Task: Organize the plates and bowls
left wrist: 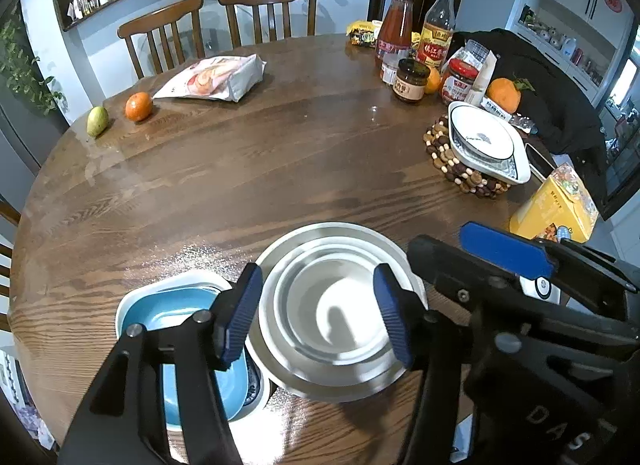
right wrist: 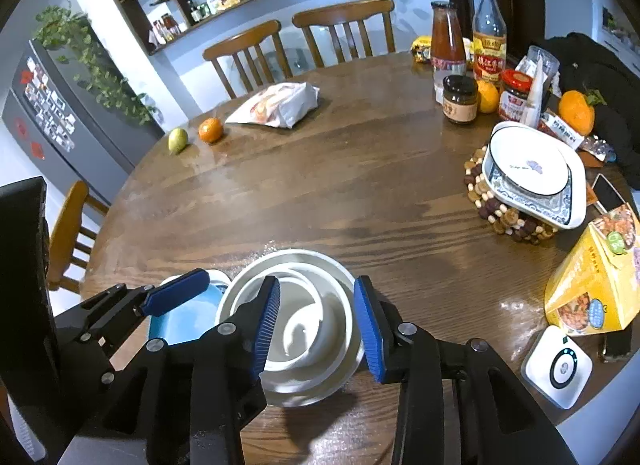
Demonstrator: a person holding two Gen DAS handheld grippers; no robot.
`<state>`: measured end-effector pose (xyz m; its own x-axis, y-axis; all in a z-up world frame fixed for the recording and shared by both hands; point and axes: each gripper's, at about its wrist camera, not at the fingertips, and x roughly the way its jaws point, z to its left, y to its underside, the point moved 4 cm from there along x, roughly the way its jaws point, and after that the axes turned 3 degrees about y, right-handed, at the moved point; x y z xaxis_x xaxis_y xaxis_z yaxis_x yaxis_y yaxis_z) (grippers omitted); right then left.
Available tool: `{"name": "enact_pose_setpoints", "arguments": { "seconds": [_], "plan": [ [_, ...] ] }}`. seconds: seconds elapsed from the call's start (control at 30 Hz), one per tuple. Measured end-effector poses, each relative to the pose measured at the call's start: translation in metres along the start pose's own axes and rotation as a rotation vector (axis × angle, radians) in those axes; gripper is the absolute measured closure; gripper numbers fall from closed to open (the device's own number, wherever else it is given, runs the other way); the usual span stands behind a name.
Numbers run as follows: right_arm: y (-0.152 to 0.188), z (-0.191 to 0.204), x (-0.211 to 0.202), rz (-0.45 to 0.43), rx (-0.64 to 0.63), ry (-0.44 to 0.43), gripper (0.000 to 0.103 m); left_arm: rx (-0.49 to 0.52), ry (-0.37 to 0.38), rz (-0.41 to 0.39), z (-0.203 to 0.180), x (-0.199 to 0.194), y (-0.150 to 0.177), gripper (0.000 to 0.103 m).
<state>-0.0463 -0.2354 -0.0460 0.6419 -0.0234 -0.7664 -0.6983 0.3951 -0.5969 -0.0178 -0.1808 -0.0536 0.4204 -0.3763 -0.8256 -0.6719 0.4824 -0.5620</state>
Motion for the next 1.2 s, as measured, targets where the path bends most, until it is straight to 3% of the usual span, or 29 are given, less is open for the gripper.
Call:
{"name": "enact_pose_setpoints", "arguments": {
  "seconds": [0.1, 0.4, 0.57, 0.7, 0.77, 1.2],
  "plan": [
    [0.001, -0.002, -0.007, -0.020, 0.003, 0.000, 0.053, 0.000, -0.003, -0.013, 0.001, -0.006, 0.000, 0.036],
    [0.004, -0.004, -0.021, -0.047, 0.012, -0.025, 0.044, -0.018, -0.017, -0.030, 0.012, -0.020, 0.005, 0.020],
    [0.008, -0.004, -0.025, -0.050, 0.003, -0.039, 0.033, -0.029, -0.018, -0.038, 0.018, -0.026, 0.010, 0.010],
    [0.010, -0.004, -0.027, -0.051, -0.001, -0.034, 0.032, -0.044, -0.038, -0.040, 0.026, -0.029, 0.015, 0.008],
    [0.011, -0.006, -0.028, -0.050, -0.003, -0.032, 0.032, -0.061, -0.049, -0.036, 0.033, -0.030, 0.016, 0.001],
    [0.020, -0.016, -0.027, -0.024, 0.009, -0.020, 0.031, -0.178, -0.084, -0.020, 0.071, -0.033, 0.024, 0.001]
  ]
}}
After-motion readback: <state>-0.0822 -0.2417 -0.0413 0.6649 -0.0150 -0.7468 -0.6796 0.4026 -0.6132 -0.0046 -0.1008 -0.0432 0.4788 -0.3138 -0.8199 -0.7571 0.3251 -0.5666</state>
